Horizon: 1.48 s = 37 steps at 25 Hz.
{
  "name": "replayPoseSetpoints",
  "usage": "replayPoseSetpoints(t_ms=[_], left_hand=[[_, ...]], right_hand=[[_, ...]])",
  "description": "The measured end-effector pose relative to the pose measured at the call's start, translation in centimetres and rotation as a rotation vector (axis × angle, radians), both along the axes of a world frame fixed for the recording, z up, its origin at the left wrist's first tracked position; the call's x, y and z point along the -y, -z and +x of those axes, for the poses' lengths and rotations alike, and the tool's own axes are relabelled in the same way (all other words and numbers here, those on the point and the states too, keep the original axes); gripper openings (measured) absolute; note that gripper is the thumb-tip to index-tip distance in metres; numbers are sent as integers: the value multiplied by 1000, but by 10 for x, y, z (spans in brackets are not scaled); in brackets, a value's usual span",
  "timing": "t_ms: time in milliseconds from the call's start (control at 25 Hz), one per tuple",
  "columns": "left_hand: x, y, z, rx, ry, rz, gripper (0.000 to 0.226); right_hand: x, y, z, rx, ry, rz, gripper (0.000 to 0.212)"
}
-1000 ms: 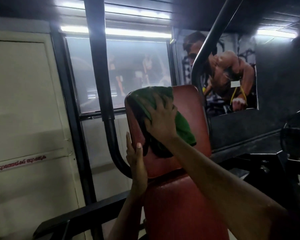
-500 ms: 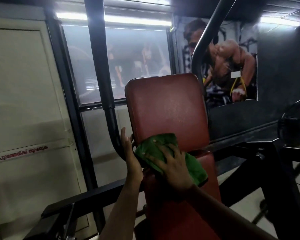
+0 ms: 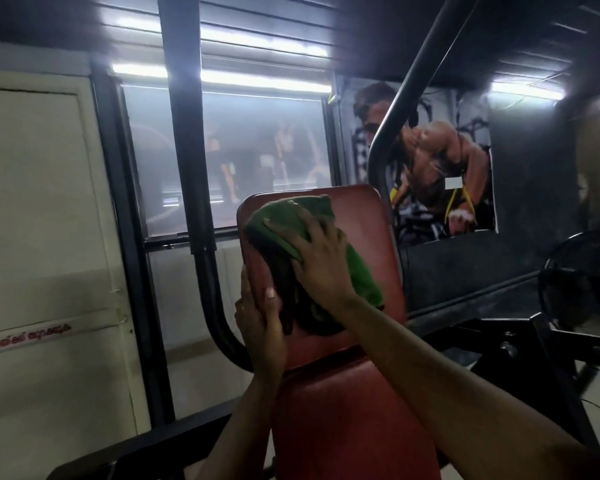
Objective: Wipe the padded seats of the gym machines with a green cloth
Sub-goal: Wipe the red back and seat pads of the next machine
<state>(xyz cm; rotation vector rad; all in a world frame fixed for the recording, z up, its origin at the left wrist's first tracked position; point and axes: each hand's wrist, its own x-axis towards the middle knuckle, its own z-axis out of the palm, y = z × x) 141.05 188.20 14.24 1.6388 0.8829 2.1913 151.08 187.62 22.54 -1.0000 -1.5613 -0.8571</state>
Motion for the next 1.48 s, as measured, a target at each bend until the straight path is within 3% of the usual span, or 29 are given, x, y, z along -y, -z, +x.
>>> replayPoseSetpoints(t_ms=[200,360,480,560,680,840,1080,1240,1360,1480], left_hand=[[-7,4,1,-19,-83,32,83],[-7,6,0,-15,-115,26,70],[-5,6,1,-13,-116,-21,71],[-6,7,1,-37,-117,-49,74],[-6,7,0,-33,-112,-50,68],[-5,5,2,-13,-94,-52,66],[-5,4,2,-9,-98,-47,71],[-3,4,2,-4,-101,-24,70],[-2,5,2,-19,-120,-6,70],[-2,5,2,-17,-129,10,82]], right_hand=[[-34,-14,21,128,79,52,56],[-36,-40,64,-226,146,8,60],[-20,-67,20,-36,58,126,47],[-14,-77,-9,109,46,11,44],[-22,-86,3,88,150,-119,47],[-39,-91,56,-20,242,-116,57],[-49,-98,94,-212,204,-201,50],[-49,-86,103,-431,42,-188,46],[-43,-62,115,-664,-161,-270,59],[-38,-24,124,-786,-209,-350,68]])
